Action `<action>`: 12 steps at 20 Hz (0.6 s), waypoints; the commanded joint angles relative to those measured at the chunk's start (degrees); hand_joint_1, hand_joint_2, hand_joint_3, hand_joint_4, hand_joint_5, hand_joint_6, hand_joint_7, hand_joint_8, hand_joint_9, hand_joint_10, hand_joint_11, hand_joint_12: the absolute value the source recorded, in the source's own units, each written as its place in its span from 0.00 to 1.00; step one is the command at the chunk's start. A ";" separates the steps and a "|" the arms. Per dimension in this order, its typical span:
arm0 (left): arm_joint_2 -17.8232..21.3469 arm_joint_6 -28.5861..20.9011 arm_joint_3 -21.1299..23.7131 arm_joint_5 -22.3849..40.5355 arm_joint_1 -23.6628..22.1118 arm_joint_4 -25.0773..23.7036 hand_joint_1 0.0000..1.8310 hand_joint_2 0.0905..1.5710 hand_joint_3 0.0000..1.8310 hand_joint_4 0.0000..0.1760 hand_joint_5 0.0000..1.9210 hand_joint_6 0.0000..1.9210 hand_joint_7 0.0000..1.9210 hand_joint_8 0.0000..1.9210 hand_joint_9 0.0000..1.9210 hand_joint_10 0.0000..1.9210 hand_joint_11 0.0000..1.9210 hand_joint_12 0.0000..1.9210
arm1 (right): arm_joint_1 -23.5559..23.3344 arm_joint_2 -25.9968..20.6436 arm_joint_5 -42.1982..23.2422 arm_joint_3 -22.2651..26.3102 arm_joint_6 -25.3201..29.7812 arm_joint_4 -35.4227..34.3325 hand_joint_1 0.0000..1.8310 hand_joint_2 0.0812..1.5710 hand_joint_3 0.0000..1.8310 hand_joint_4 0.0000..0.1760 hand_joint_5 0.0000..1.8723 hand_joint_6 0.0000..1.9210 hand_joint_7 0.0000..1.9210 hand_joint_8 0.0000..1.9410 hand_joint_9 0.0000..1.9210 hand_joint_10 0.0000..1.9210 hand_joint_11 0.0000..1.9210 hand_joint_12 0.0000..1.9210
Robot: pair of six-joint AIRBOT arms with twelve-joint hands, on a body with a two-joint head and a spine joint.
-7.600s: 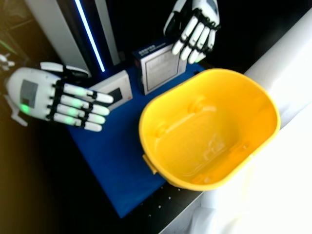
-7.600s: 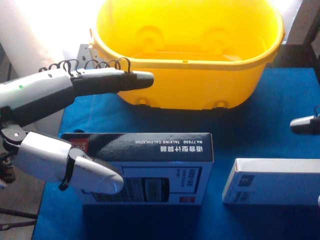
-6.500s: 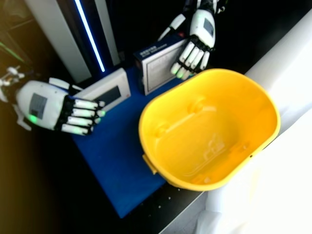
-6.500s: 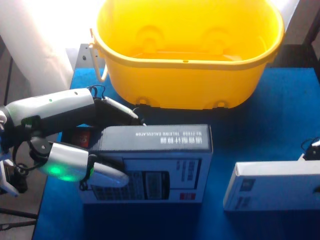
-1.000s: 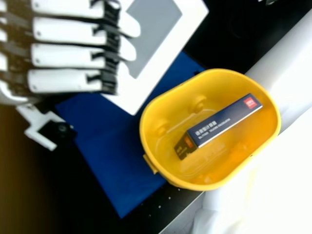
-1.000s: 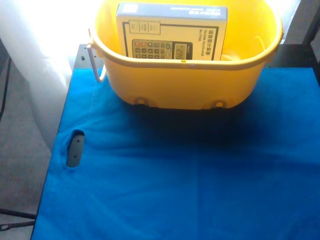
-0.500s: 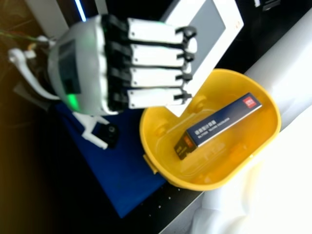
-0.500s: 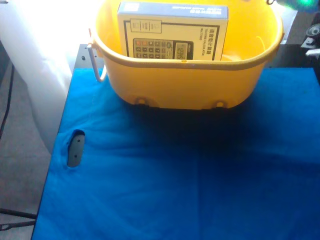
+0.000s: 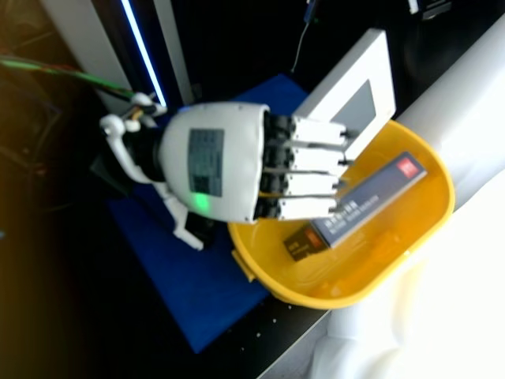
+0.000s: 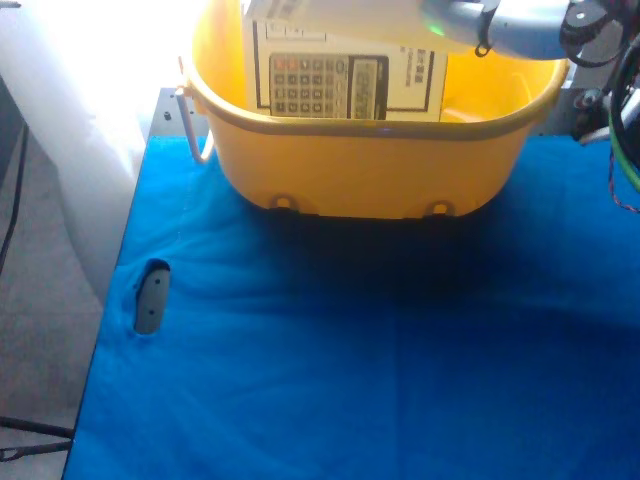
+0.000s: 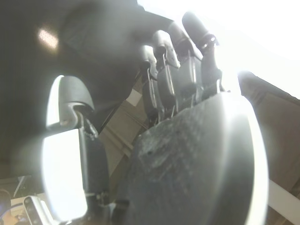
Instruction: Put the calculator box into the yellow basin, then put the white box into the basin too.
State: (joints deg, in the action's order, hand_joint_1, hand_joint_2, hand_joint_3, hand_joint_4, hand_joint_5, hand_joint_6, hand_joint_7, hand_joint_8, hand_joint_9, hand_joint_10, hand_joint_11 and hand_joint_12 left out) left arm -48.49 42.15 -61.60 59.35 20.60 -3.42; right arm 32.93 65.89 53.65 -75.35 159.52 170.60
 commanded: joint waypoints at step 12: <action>0.07 -1.23 -0.08 6.84 0.61 1.23 0.56 0.74 0.00 0.00 0.30 0.01 0.24 0.01 0.15 0.23 0.00 0.63 | -2.04 -0.39 7.58 -0.19 0.53 1.97 0.58 0.57 0.00 0.00 0.14 0.00 0.03 0.00 0.00 0.00 0.00 0.07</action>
State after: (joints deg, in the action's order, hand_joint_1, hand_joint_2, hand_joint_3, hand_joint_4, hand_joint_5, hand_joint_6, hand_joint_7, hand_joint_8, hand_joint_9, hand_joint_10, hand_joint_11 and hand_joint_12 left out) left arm -48.47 41.10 -61.58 59.46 21.74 -3.40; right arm 31.94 65.71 54.24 -75.50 159.61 170.60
